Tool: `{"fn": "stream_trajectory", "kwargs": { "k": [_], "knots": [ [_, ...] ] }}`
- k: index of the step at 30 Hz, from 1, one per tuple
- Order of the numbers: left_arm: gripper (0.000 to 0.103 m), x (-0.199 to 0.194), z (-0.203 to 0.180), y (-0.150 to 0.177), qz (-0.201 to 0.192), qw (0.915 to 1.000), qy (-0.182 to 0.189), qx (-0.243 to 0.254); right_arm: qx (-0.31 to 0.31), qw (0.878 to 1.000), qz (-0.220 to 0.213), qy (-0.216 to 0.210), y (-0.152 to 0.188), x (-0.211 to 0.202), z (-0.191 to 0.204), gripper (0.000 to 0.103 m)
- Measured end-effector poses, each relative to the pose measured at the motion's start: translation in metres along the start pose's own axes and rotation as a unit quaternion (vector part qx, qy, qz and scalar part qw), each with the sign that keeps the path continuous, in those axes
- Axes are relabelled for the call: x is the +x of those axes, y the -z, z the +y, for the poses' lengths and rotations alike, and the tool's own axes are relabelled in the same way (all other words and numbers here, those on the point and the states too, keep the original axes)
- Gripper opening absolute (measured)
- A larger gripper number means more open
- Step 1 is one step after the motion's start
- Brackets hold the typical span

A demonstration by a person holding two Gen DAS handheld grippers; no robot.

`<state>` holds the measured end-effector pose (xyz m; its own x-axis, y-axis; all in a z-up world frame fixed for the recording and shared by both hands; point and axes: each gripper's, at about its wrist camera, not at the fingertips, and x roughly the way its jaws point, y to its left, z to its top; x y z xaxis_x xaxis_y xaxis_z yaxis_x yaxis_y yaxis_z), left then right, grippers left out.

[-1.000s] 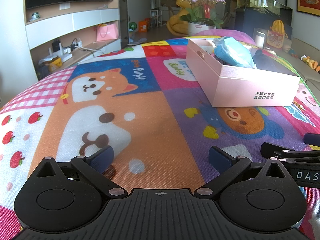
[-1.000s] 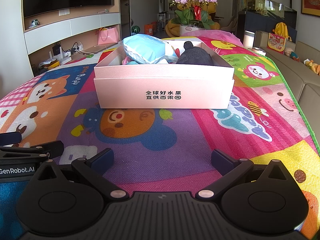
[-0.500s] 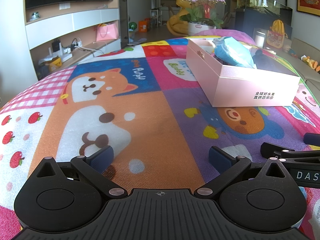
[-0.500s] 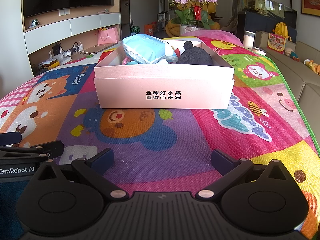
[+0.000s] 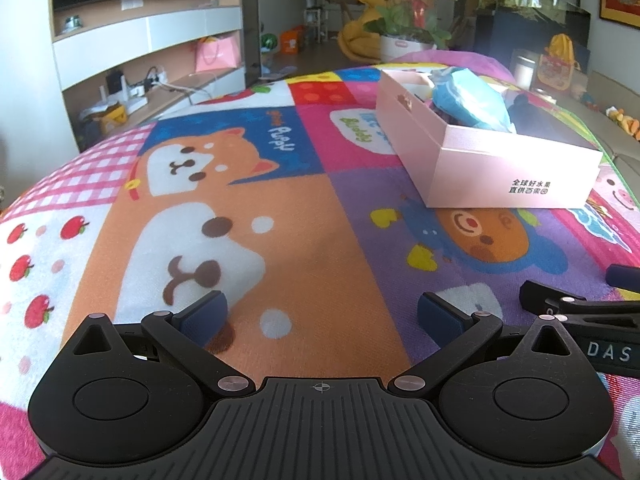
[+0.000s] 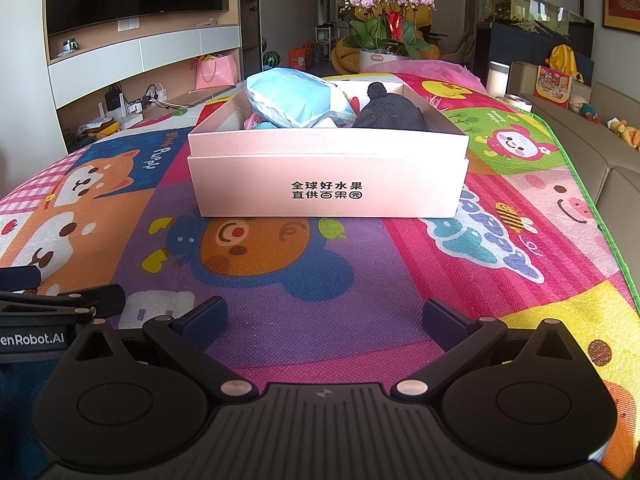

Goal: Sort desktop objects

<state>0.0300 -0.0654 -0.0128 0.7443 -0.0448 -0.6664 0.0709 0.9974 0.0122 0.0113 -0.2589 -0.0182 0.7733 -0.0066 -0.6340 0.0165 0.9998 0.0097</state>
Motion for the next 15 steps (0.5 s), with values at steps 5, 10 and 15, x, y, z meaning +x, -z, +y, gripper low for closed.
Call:
{"fn": "stream_trajectory", "kwargs": {
  "k": [5, 10, 15],
  "knots": [
    [0.103, -0.0014, 0.0025, 0.0006, 0.000, 1.0000, 0.008, -0.001, 0.000, 1.000, 0.000, 0.000, 0.0000, 0.0000, -0.0001, 0.103],
    [0.103, -0.0019, 0.0028, 0.0008, -0.002, 1.0000, 0.009, -0.003, 0.000, 1.000, 0.000, 0.000, -0.0001, 0.0001, -0.0002, 0.103],
    [0.103, -0.0017, 0.0018, 0.0004, -0.001, 1.0000, 0.006, -0.001, 0.000, 1.000, 0.000, 0.000, 0.0000, 0.0000, -0.0001, 0.103]
  ]
}}
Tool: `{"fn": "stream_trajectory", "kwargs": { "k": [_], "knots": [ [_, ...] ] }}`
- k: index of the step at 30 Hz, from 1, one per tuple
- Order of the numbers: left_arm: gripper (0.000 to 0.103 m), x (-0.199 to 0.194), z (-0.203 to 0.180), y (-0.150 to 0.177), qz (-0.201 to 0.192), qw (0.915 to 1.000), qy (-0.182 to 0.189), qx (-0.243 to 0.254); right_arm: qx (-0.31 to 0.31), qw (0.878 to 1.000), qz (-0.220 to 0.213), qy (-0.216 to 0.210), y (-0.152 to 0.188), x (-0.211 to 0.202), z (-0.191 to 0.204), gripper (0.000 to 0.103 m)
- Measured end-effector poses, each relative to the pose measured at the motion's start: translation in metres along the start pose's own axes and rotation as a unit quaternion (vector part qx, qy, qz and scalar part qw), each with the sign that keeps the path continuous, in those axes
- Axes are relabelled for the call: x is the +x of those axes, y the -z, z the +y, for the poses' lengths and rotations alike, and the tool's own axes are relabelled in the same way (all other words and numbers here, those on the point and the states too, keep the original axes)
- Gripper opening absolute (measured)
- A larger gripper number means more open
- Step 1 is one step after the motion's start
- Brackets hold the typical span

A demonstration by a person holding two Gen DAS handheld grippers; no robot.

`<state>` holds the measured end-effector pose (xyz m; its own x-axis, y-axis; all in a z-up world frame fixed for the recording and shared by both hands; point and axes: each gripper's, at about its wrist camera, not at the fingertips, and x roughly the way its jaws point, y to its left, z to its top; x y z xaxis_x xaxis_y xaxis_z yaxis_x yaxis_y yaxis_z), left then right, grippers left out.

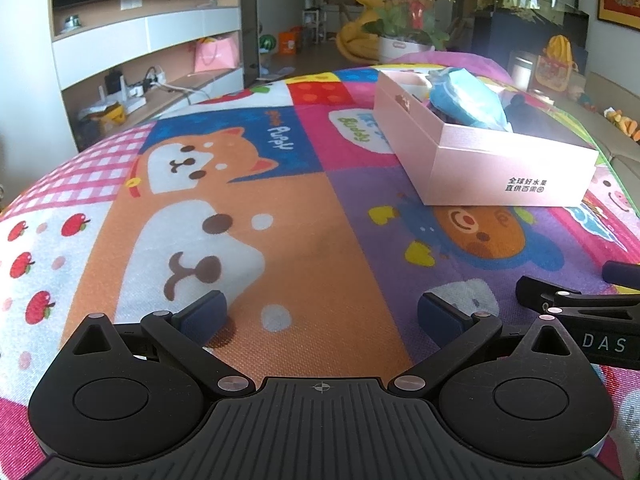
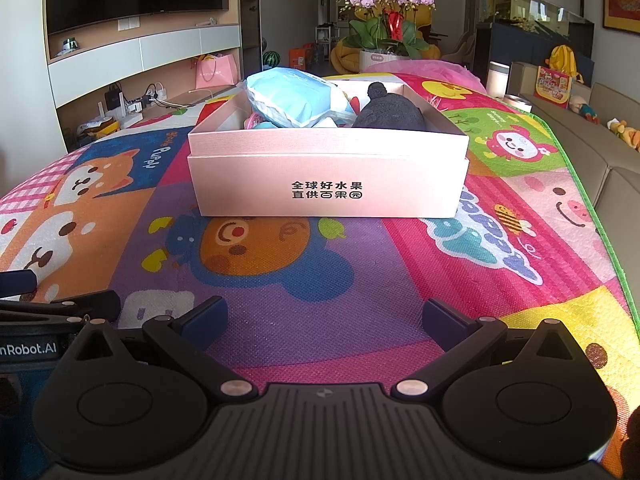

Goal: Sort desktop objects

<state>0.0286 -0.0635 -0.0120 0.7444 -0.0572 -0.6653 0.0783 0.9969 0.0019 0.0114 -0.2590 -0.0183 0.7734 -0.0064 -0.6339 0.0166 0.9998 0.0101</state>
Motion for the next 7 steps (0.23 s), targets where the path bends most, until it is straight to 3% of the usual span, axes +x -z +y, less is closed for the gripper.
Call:
{"fn": "stream_trajectory", "kwargs": {
  "k": [7],
  "knots": [
    [0.103, 0.0009, 0.0007, -0.0013, 0.002, 1.0000, 0.001, 0.001, 0.000, 1.000, 0.000, 0.000, -0.0001, 0.0000, 0.0002, 0.103]
  ]
}}
